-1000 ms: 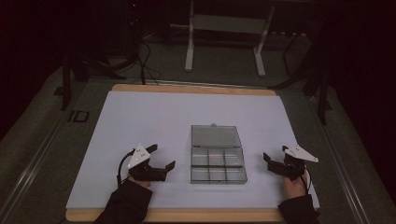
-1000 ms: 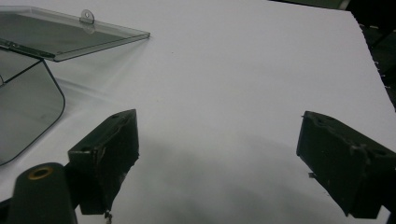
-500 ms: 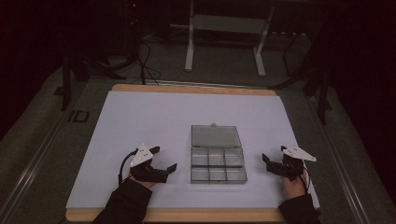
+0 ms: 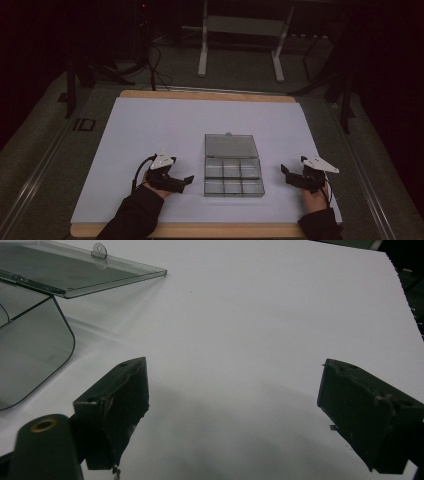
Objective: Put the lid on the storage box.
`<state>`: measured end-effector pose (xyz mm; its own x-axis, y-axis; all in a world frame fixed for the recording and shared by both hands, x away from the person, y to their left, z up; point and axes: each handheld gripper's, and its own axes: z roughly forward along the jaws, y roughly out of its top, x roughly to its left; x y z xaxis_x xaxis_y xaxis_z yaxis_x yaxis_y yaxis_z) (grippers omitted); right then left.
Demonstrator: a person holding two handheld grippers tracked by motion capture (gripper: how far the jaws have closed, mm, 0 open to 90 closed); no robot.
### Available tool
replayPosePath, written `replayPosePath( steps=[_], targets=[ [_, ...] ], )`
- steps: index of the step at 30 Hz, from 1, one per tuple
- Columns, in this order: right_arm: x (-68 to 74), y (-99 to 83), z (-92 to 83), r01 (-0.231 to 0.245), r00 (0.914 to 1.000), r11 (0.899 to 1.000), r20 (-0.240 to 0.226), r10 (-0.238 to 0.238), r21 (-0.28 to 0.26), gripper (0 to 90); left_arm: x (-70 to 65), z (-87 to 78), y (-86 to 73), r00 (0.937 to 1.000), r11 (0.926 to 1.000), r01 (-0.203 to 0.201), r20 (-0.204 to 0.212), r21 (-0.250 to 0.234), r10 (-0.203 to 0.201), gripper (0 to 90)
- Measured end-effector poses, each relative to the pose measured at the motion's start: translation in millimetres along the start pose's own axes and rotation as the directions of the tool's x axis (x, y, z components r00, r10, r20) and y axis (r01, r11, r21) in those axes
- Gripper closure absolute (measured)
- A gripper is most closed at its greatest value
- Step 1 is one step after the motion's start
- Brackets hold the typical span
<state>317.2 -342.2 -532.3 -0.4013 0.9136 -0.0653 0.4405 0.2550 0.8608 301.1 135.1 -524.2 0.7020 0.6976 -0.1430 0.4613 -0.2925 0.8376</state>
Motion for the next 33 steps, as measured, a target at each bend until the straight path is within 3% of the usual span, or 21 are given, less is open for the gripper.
replayPosePath(
  steps=[6, 15, 33],
  targets=[
    [0.6, 0.1, 0.0, 0.003, 1.0, 1.0, 0.001, -0.003, 0.002, 13.2, -0.8, 5.3, 26.4, 1.0, 0.9997, -0.003, -0.002, 0.026, 0.003, 2.8],
    [2.6, 0.2, 0.4, 0.024, 0.9997, 1.0, 0.006, -0.024, 0.006, 13.4, 3.0, 15.1, 55.0, 0.9993, 0.999, 0.034, 0.017, 0.03, -0.035, 3.2],
    [4.1, 0.3, 0.5, 0.034, 0.9994, 0.999, 0.01, -0.034, 0.008, 13.4, 11.2, 47.1, 95.8, 0.9928, 0.9873, 0.117, -0.039, 0.108, -0.113, 3.3]
  ],
)
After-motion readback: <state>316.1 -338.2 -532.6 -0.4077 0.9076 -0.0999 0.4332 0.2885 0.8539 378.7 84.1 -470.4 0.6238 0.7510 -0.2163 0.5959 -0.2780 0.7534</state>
